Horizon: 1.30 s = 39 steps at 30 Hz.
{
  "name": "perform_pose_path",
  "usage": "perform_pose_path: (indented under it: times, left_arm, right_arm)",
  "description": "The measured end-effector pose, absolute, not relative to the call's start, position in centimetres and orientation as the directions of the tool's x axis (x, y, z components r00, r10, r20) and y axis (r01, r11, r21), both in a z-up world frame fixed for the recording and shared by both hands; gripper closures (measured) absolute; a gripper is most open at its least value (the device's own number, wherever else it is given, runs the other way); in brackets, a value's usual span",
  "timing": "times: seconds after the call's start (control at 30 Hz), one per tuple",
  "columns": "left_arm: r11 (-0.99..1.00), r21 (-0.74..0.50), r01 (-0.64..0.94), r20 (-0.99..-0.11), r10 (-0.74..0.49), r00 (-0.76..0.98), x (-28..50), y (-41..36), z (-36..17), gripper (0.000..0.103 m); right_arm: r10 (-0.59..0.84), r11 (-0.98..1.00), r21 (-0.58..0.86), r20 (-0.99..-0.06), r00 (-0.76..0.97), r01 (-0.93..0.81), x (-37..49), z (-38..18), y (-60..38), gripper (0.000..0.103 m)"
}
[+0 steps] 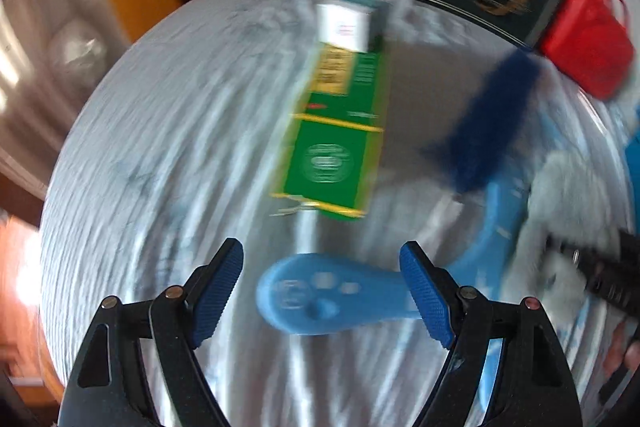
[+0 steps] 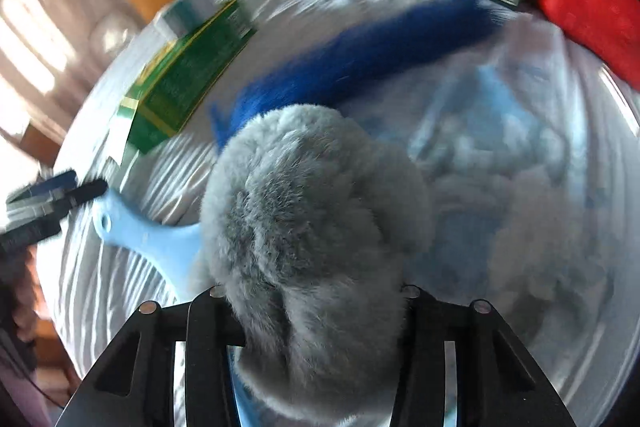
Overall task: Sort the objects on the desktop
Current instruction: 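Grasp the light-blue three-armed toy with the left gripper while the right grasps the grey plush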
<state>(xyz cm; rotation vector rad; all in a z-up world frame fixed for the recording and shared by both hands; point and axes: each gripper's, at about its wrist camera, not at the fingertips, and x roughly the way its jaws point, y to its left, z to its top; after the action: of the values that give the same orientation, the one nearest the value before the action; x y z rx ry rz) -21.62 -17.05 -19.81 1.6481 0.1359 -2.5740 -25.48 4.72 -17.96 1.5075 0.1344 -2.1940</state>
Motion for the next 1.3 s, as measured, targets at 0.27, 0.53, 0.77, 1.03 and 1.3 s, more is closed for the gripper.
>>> perform_pose_path:
  times: [0.27,0.53,0.77,1.03,1.3]
  left_arm:
    - [-0.995,-0.085,0.050,-0.934,0.062,-0.352,-20.3,-12.4,-21.0,0.023]
    - [-0.973,-0.115,0.200,-0.929,0.034,-0.368,-17.9,-10.1,-21.2,0.023]
    - [-0.938,-0.067,0.341,-0.924,-0.071,-0.376,-19.0,-8.0,-23.4,0.022]
    - [-0.926,-0.012,0.378,-0.895,-0.159,-0.416,-21.0,-6.5,-25.2,0.000]
    - [-0.928,-0.019,0.372,-0.869,-0.169,-0.465,-21.8,-6.8,-24.1,0.041]
  right_arm:
    - [-0.273,-0.934,0.152,-0.886,-0.375,0.323,-25.6,-15.2,10.8,0.061]
    - [-0.272,-0.939,0.165,-0.892,-0.361,0.301,-24.8,-16.0,14.4,0.061]
    - [-0.308,-0.917,0.192,-0.897,-0.316,0.349,-25.2,-17.4,16.1,0.060]
    - [-0.326,-0.895,0.199,-0.902,-0.283,0.398,-27.2,-18.6,17.3,0.060]
    - [-0.342,-0.891,0.214,-0.897,-0.280,0.401,-27.2,-19.5,17.6,0.060]
